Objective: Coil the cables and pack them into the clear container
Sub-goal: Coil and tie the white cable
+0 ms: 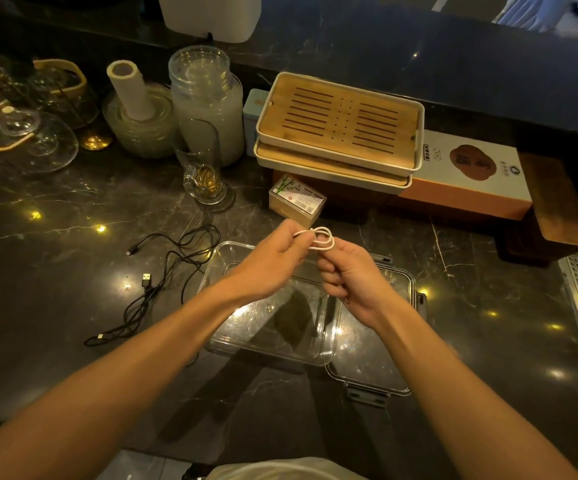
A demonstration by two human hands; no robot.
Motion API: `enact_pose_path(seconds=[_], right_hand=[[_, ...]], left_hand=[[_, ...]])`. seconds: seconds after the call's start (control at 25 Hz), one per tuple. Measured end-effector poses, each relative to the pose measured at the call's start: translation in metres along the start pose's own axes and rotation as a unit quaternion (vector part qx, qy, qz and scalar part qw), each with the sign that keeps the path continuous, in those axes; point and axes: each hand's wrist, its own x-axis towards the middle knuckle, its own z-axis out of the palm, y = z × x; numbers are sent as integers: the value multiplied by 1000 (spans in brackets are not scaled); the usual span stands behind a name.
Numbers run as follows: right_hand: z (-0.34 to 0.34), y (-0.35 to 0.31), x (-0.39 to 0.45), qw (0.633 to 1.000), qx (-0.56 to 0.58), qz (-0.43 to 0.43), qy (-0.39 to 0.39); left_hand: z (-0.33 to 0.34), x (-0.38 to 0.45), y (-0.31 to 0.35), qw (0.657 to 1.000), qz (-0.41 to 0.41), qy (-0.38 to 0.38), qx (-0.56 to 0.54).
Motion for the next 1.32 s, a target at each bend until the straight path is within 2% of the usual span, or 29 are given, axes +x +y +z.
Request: enact_pose_path(seconds=[0.16, 0.2, 0.28, 0.36, 0.44, 0.48, 0.56, 0.64, 0.76, 0.84, 0.88, 0.92, 1.0, 1.08, 1.16, 1.32], right_hand=[[20, 14, -11, 982, -175, 0, 70], [25, 17, -13, 983, -165, 1, 81], [32, 18, -15, 994, -72, 18, 86], [33, 16, -16, 994, -32, 42, 97], [31, 15, -19, 989, -74, 62, 114], [30, 15, -22, 983, -130, 58, 118], [27, 11, -26, 945, -307, 17, 108], [19, 2, -28, 895, -444, -8, 51], [9, -16, -28, 836, -546, -32, -43], [1, -29, -28, 811, -578, -86, -34], [-3, -35, -27, 809, -576, -115, -27], [-7, -40, -26, 816, -561, -137, -24], [-13, -45, -22, 855, -493, -160, -14], [-15, -42, -20, 912, -385, -140, -2], [-17, -36, -19, 951, -291, -98, -12], [-13, -17, -19, 975, -208, -68, -25]], left_hand=[[6, 1, -9, 995, -43, 70, 54], [9, 1, -9, 994, -44, 79, 53], [14, 0, -9, 995, -30, 89, 41], [16, -2, -9, 995, -5, 73, 64], [17, -3, -14, 995, 19, 44, 88], [18, -3, -17, 995, 26, 31, 91], [17, -4, -25, 994, 34, 5, 104], [14, -5, -30, 990, 36, -30, 130], [8, -7, -37, 988, 41, -82, 125], [2, -8, -36, 993, 35, -93, 69], [0, -10, -33, 994, 30, -103, 34], [-1, -12, -29, 993, 25, -119, -6], [-2, -15, -22, 985, 10, -140, -99], [-2, -15, -17, 974, -4, -139, -178], [0, -15, -12, 963, -13, -140, -229], [8, -14, -6, 945, -35, -96, -311]])
